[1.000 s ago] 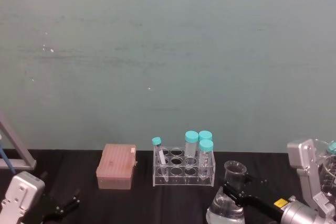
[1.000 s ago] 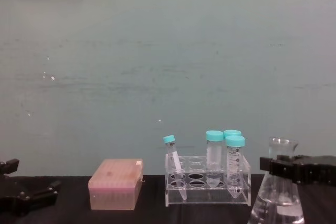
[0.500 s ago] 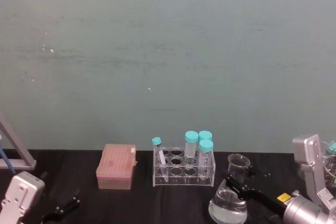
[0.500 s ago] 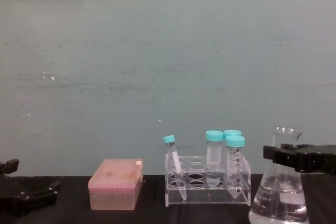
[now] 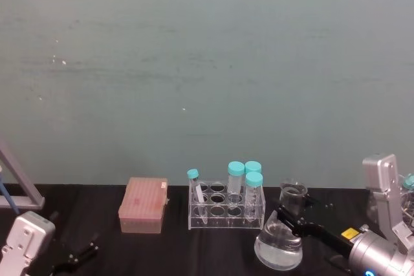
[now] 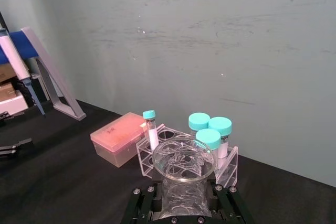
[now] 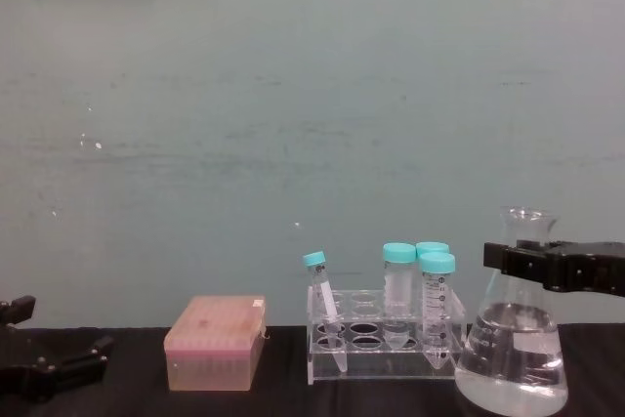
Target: Pick up the beaker with the right gripper, shake it three times, and then put it down.
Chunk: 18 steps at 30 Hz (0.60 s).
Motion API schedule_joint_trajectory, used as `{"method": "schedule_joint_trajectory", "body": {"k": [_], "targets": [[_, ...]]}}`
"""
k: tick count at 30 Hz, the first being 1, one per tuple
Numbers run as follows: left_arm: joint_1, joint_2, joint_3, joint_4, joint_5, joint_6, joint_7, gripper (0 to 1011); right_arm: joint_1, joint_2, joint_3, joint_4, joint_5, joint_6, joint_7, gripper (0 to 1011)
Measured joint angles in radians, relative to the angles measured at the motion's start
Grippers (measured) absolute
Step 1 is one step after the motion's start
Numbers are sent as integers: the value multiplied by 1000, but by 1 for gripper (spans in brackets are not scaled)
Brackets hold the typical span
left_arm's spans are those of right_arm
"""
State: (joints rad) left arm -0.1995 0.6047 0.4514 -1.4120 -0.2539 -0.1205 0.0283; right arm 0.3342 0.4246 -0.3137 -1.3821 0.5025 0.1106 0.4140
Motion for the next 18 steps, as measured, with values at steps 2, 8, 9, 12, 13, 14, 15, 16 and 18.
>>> {"method": "schedule_joint_trajectory", "body": {"k": [2, 8, 9, 12, 13, 14, 15, 16, 18], "targets": [[0, 0, 0, 0, 0, 0, 0, 1000, 0, 0, -1, -2, 1, 2, -1, 453], [0, 0, 0, 0, 0, 0, 0, 1000, -6, 0, -4, -3, 6, 14, -7, 453], [0, 0, 0, 0, 0, 0, 0, 1000, -7, 0, -4, -3, 6, 15, -8, 453], [0, 0, 0, 0, 0, 0, 0, 1000, -12, 0, -4, -1, 8, 20, -13, 453], [0, 0, 0, 0, 0, 0, 0, 1000, -12, 0, -4, -1, 8, 20, -13, 453], [0, 0, 0, 0, 0, 0, 0, 1000, -13, 0, -4, 2, 8, 22, -15, 453], [0, 0, 0, 0, 0, 0, 0, 1000, -13, 0, -4, 3, 9, 22, -16, 453], [0, 0, 0, 0, 0, 0, 0, 1000, -14, 0, -4, 4, 10, 23, -17, 453], [0, 0, 0, 0, 0, 0, 0, 1000, -15, 0, -3, 8, 12, 25, -18, 453]]}}
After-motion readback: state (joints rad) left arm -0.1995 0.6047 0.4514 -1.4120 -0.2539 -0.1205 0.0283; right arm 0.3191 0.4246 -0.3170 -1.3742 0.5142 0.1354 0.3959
